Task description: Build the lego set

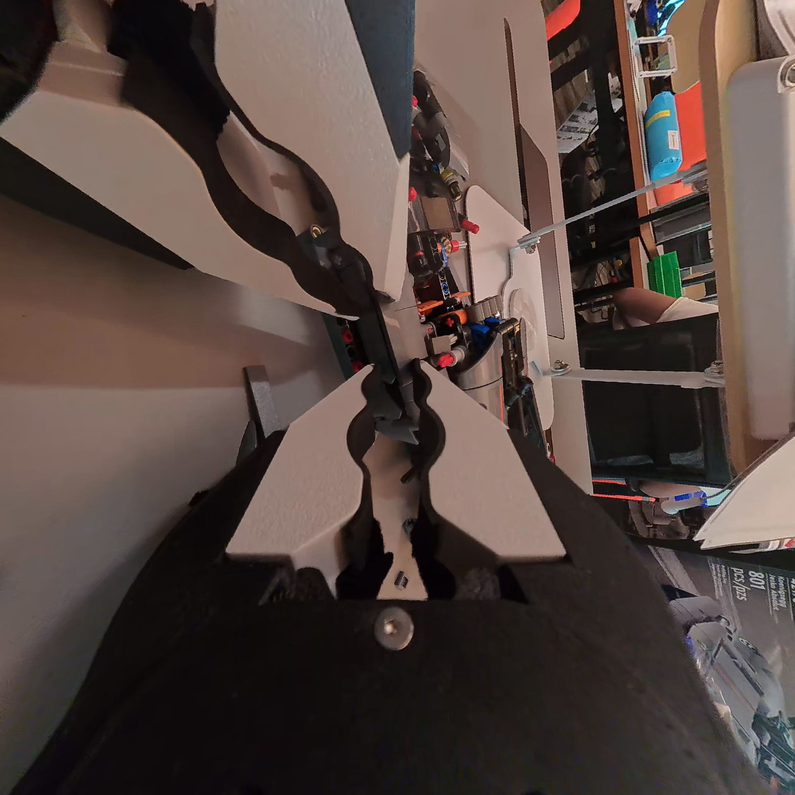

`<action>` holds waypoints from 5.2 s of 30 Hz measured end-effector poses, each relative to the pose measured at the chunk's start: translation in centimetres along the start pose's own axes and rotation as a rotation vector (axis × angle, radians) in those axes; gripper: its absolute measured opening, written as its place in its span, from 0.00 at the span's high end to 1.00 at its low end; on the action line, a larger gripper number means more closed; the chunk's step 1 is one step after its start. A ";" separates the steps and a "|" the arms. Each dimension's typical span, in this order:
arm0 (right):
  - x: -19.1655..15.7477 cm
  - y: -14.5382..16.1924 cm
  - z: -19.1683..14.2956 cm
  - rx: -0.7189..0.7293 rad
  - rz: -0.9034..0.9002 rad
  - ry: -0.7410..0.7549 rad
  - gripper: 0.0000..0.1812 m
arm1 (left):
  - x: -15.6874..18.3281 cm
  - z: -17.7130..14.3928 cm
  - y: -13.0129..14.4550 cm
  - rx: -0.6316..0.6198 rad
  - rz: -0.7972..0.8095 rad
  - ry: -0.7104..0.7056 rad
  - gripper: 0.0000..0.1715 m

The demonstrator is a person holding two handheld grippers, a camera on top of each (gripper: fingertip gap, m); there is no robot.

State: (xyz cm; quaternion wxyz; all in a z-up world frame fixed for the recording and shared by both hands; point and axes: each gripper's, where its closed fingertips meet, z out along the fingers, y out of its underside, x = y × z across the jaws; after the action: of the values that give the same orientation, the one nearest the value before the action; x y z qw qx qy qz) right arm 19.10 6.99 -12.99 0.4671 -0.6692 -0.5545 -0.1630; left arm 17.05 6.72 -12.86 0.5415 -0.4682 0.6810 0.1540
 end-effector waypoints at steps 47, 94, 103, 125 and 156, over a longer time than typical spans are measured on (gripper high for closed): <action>0.8 -1.6 -0.1 0.051 -0.053 0.095 0.91 | -0.6 1.0 2.1 -0.043 0.128 -0.066 0.90; 0.3 -1.7 0.8 0.040 -0.048 0.072 0.96 | -0.8 1.1 2.6 -0.047 0.191 -0.091 0.92; -0.2 -1.1 1.4 0.022 -0.007 0.025 1.00 | -0.8 1.1 2.5 -0.053 0.175 -0.086 0.95; -1.4 -0.3 2.8 -0.002 0.318 -0.187 0.98 | -1.0 0.9 2.6 -0.042 0.136 -0.065 0.97; 0.8 1.1 -0.7 0.131 0.413 -0.206 1.00 | -1.4 2.8 2.3 -0.097 -0.020 0.007 0.77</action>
State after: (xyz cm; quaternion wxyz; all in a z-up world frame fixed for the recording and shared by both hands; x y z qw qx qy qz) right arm 20.53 6.96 -12.57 0.4738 -0.7497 -0.4601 0.0414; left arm 16.81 10.64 -13.32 0.5173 -0.5015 0.6698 0.1798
